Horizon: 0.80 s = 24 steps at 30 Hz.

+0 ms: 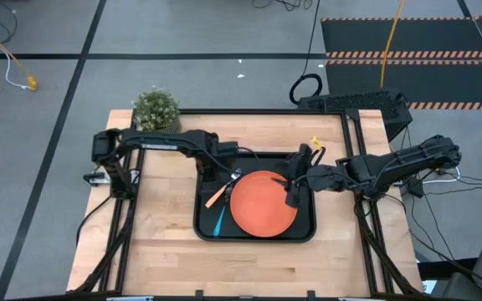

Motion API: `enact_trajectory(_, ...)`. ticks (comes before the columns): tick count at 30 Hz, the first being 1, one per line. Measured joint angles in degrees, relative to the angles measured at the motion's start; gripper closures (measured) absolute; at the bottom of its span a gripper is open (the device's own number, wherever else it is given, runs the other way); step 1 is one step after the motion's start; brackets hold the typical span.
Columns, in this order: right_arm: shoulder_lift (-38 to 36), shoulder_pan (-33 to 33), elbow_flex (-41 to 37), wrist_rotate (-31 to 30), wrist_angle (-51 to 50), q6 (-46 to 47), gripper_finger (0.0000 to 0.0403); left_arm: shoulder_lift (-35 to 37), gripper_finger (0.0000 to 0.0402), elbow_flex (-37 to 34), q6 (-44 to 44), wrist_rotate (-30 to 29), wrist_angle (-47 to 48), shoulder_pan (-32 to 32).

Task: Pick and place plate/cup/fork/spoon on tray
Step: Adjust the orange fork on the black tray

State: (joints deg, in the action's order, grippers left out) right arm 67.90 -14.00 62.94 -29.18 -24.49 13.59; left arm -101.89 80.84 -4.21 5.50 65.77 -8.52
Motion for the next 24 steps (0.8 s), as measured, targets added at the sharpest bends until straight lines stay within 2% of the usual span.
enact_trajectory(3,0.0,0.0,-1.2,-10.4,-1.5,3.6,0.0202,3.0,0.0323,0.0,0.0,-0.3,-2.1,-0.4)
enact_trajectory(5,0.0,0.0,-3.9,-18.4,1.1,5.5,0.0202,4.8,0.0323,0.0,0.6,-2.7,-3.5,-0.5)
enact_trajectory(7,0.0,0.0,-7.5,-25.1,6.5,6.0,0.0202,6.2,0.0323,0.0,0.9,-6.1,-4.7,-0.6)
enact_trajectory(9,0.0,0.3,-12.3,-28.5,16.7,5.2,0.0202,7.3,0.0323,0.0,0.1,-8.5,-6.2,-0.6)
enact_trajectory(13,0.0,2.6,-21.4,-26.8,41.6,-9.0,0.0202,7.6,0.0323,0.1,-4.3,-8.5,-9.8,-1.4)
enact_trajectory(16,0.0,4.1,-27.8,-24.5,55.3,-16.3,0.0202,7.5,0.0323,0.1,-11.9,-8.5,-13.5,-3.0)
enact_trajectory(20,-0.8,5.6,-33.4,-23.6,66.5,-26.8,0.0202,7.5,0.0323,0.1,-16.3,-7.6,-23.2,-6.4)
enact_trajectory(24,-4.5,6.8,-34.0,-19.3,70.9,-38.0,0.0202,7.6,0.0323,0.1,-13.7,-6.0,-28.6,-10.2)
